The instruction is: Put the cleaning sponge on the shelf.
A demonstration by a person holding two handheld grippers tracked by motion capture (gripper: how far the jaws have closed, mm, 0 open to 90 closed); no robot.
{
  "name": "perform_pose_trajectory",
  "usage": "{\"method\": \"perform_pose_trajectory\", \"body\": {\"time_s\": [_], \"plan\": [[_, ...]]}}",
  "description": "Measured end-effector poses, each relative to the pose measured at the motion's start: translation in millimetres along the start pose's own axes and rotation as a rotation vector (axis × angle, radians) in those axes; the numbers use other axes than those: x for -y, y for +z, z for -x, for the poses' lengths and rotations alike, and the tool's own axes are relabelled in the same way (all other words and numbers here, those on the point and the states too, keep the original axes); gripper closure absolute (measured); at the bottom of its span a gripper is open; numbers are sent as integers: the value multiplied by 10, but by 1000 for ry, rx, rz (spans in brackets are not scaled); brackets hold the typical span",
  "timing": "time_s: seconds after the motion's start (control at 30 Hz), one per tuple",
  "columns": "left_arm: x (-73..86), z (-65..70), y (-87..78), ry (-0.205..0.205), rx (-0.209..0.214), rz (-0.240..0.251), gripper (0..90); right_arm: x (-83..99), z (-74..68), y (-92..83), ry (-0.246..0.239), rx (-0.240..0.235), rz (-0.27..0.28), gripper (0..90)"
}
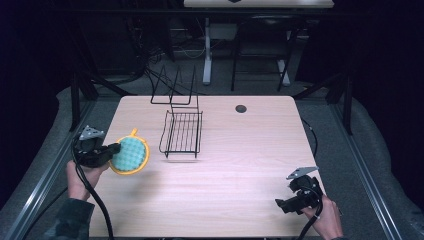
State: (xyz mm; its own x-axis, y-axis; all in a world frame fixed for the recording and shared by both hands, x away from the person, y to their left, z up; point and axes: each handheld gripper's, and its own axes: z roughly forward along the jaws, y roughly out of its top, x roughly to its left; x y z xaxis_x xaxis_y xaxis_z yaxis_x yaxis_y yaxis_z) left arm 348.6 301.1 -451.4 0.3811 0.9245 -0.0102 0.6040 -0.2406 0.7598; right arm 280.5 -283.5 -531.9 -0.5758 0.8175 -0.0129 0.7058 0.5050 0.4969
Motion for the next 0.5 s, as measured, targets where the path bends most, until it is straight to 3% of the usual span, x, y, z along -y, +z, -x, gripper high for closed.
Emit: {"method": "perform_pose_trajectory", "body": {"time_s": [0.5], "plan": [[-172, 30, 76, 8, 25, 21, 872, -5, -9, -1, 5, 2, 2, 17]]}}
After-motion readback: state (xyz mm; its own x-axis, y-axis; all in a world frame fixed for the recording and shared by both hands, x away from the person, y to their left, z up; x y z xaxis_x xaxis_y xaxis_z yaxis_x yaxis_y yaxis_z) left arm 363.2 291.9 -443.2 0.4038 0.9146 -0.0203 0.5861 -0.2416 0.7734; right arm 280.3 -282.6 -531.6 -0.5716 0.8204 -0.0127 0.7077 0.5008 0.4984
